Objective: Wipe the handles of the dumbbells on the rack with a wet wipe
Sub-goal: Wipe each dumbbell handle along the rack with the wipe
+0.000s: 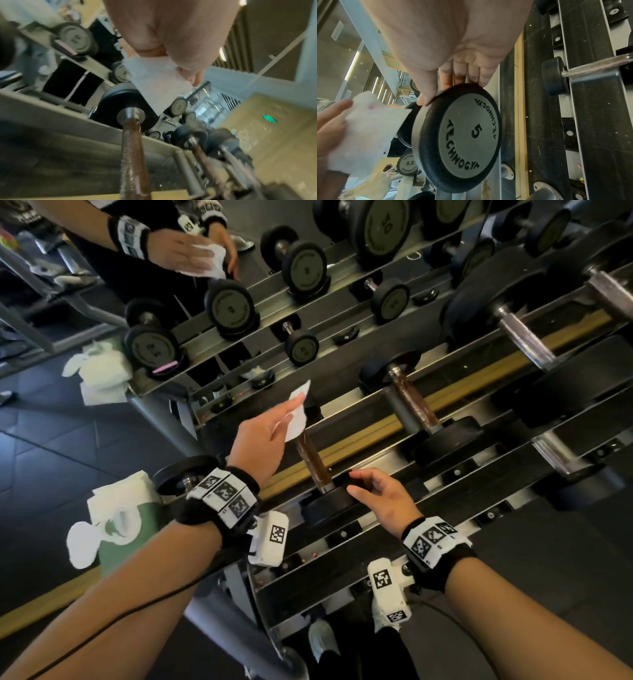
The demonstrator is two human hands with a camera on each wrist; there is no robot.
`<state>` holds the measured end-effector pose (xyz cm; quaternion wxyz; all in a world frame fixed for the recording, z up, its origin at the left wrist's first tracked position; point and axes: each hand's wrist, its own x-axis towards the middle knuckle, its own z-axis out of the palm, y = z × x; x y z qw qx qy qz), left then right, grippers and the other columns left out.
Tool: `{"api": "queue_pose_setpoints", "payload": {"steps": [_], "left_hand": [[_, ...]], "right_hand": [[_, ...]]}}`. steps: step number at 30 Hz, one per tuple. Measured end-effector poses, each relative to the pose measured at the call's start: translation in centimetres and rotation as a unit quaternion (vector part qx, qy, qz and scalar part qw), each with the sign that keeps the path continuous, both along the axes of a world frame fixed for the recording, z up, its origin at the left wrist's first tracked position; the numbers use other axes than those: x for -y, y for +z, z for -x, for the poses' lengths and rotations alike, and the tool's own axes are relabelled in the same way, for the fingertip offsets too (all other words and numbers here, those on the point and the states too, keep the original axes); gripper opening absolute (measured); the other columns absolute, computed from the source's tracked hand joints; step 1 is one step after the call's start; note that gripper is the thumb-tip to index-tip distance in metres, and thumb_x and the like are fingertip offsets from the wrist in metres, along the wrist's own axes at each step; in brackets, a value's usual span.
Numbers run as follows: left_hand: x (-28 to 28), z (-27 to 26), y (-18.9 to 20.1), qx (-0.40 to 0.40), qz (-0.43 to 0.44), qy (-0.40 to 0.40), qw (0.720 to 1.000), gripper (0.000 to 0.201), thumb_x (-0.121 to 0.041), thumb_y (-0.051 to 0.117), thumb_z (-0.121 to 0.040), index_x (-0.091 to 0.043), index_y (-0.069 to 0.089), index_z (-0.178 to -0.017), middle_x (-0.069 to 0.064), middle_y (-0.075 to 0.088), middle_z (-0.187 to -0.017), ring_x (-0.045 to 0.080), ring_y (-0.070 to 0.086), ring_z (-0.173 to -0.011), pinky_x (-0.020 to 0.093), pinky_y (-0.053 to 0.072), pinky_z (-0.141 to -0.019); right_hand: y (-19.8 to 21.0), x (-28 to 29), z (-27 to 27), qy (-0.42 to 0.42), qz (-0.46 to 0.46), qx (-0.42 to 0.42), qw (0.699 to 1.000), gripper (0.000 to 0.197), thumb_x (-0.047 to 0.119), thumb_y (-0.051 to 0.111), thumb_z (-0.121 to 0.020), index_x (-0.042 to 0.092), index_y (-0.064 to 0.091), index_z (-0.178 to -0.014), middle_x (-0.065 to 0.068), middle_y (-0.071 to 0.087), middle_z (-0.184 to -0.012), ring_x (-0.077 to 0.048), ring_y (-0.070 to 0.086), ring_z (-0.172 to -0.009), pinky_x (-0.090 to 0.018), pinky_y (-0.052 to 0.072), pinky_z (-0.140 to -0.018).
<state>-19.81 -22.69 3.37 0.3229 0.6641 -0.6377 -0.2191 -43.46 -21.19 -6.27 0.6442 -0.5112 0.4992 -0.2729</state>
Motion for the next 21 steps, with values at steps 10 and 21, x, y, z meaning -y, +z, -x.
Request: {"api": "queue_pose_setpoints", "payload": {"steps": [10,21], "left_hand": [[-0.6,3.2,-3.7,0.268,-0.291,-0.259,0.881,0.067,-0.009,0.049,-0.101,-0.037,0.021,-0.155,0.006,0.009,-0.166,0.024,0.017,-0.151,0.038,0.025,-0.119],[3.2,2.7,-1.6,0.571,-0.260,-0.352,0.694,0.065,-0.009,0.053,-0.097,-0.018,0.024,-0.154,-0.001,0.006,-0.166,0.028,-0.006,-0.153,0.047,0.001,-0.124]], "right_hand": [[-1.9,-0.6,-0.8,-0.097,-0.073,0.075,0.990,0.046,0.015,0.074,-0.084,0.012,0.057,-0.126,0.001,0.064,-0.121,-0.004,0.060,-0.111,-0.017,0.048,-0.094],[-2.4,-0.5,-0.2,-0.084,-0.088,0.083,0.989,0.050,0.018,0.074,-0.085,0.017,0.054,-0.130,0.011,0.060,-0.120,0.009,0.057,-0.104,-0.008,0.047,-0.077]]}}
